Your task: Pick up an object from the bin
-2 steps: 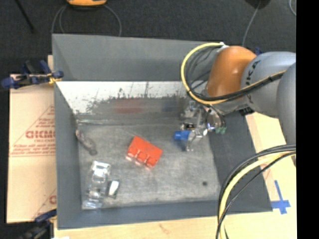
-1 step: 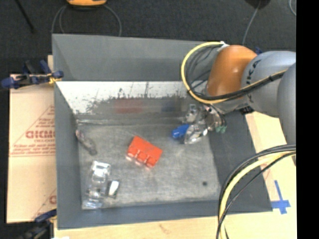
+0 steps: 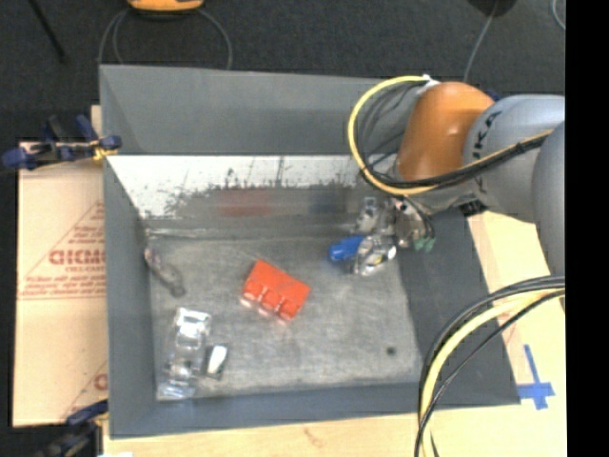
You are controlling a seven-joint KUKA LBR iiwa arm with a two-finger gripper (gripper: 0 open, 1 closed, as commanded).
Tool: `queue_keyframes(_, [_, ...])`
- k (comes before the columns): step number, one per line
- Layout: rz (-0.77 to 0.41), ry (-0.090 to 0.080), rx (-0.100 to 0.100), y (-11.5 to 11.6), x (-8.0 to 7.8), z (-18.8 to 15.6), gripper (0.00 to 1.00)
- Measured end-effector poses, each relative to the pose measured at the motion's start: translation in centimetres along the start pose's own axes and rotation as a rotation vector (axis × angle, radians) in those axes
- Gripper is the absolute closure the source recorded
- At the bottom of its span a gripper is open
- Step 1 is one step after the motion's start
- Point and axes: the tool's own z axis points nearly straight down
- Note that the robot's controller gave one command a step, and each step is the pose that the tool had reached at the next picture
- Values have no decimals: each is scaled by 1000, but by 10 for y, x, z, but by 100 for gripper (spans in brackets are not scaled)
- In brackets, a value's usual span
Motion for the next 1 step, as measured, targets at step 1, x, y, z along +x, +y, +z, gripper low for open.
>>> queue_keyframes(1, [1, -1, 0, -2, -4, -58, 100])
